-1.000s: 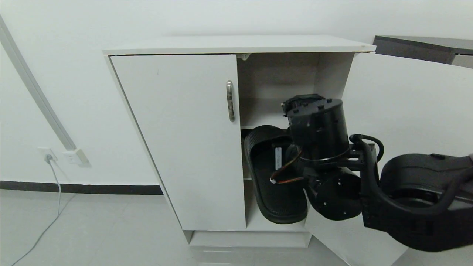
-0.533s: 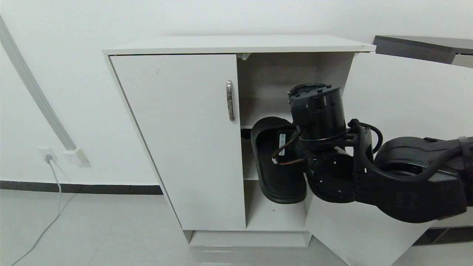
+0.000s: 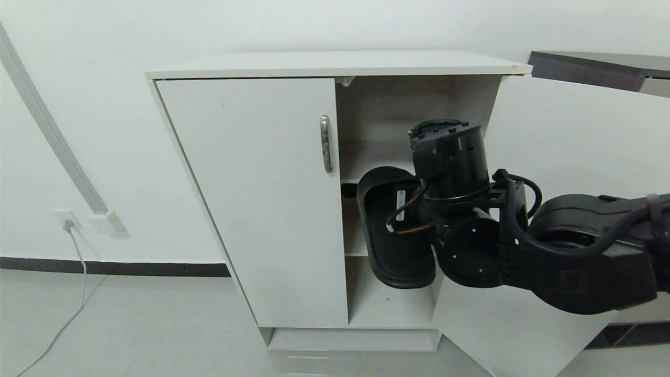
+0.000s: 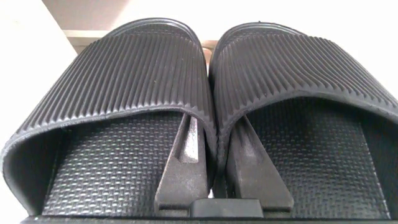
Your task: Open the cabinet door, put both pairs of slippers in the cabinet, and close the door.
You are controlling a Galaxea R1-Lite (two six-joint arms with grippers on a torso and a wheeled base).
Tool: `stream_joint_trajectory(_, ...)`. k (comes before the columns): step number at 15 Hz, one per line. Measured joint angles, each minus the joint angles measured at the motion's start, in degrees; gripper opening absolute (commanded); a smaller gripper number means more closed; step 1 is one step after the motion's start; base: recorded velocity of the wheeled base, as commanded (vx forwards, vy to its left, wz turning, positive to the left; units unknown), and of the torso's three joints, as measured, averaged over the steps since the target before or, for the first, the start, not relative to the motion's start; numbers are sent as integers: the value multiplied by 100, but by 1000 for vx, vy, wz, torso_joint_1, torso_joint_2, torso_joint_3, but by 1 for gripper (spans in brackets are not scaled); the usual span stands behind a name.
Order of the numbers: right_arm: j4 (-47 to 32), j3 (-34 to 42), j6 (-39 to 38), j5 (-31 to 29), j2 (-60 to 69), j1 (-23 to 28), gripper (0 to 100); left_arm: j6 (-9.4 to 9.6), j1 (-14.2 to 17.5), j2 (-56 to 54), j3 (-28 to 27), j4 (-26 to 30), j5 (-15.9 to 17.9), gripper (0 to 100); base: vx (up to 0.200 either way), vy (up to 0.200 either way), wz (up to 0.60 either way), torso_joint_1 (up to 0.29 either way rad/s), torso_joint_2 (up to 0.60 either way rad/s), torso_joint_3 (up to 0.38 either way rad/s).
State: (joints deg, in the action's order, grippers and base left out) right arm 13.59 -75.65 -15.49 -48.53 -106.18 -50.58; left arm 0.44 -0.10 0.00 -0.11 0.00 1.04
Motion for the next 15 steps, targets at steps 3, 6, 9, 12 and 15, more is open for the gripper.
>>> stream_joint_trajectory(3, 0, -23, 9, 1, -29, 50, 0, 0, -4, 0, 1, 2, -4, 0, 200, 0, 0, 9, 1, 4)
stream_joint_trajectory(6, 9, -33, 11, 0, -43, 37, 0, -1, -1, 0, 4, 2, 0, 0, 200, 0, 0, 2, 5, 2)
stream_joint_trajectory(9, 30, -13, 1, 34, -54, 52, 0, 0, 0, 0, 4, 0, -2, 0, 0, 0, 0, 0, 0, 0)
stream_joint_trajectory(12, 41, 9, -5, 334, -79, 55, 0, 0, -1, 0, 1, 0, -4, 0, 0, 0, 0, 0, 0, 0)
stream_joint_trajectory(15, 44, -254, -5, 692, -187, 306, 0, 0, -1, 0, 1, 0, -2, 0, 0, 0, 0, 0, 0, 0)
